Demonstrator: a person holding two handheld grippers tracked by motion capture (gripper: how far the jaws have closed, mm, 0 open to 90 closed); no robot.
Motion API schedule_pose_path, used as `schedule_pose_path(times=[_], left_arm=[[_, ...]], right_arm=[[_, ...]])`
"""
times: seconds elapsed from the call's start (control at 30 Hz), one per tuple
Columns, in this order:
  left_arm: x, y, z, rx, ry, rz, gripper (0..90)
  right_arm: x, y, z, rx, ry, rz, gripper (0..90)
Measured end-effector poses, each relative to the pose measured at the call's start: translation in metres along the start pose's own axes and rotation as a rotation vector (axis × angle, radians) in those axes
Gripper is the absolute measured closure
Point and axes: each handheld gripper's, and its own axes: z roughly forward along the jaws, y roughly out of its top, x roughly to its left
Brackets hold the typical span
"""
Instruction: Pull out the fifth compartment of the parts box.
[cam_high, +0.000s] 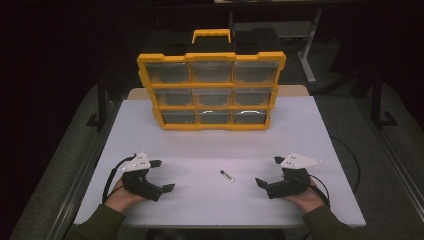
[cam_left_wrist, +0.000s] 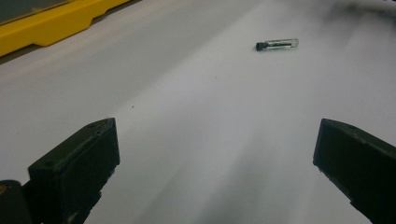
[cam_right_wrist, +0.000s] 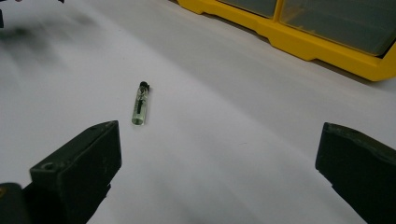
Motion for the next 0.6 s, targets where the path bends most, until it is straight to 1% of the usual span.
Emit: schedule_pose_path(times=[0.07, 0.1, 0.23, 0.3, 0.33, 0.43, 0.6], left_arm=[[-0.0001, 0.0, 0.0, 0.0, -0.002, -0.002, 0.0], [-0.0011, -0.0002, 0.0006, -0.003, -0.009, -0.012, 0.0], [0.0002, 0.0001, 0.0007, -0.002, -0.011, -0.017, 0.0], [-0.0003, -0.0008, -0.0002, -0.001, -0.01, -0.025, 0.0], [-0.0001, -0.0011, -0.0009, -0.003, -0.008, -0.021, 0.0], [-0.0001, -0.0017, -0.0013, -0.007, -0.007, -0.026, 0.0], [0.0004, -0.0037, 0.0004, 0.003, -0.014, -0.026, 0.1]], right_arm=[[0.0004, 0.0, 0.0004, 0.005, -0.001, -0.004, 0.0], [0.0005, 0.0, 0.0007, 0.006, 0.001, -0.003, 0.0], [0.0003, 0.0002, 0.0013, 0.011, 0.003, -0.005, 0.0], [-0.0005, 0.0011, 0.002, 0.003, 0.007, 0.005, 0.0], [-0.0005, 0.0017, 0.0025, 0.002, 0.007, 0.01, 0.0], [-0.0007, 0.0016, 0.0033, 0.005, 0.006, -0.001, 0.0], [-0.0001, 0.0051, 0.0042, 0.002, 0.0, -0.005, 0.0]])
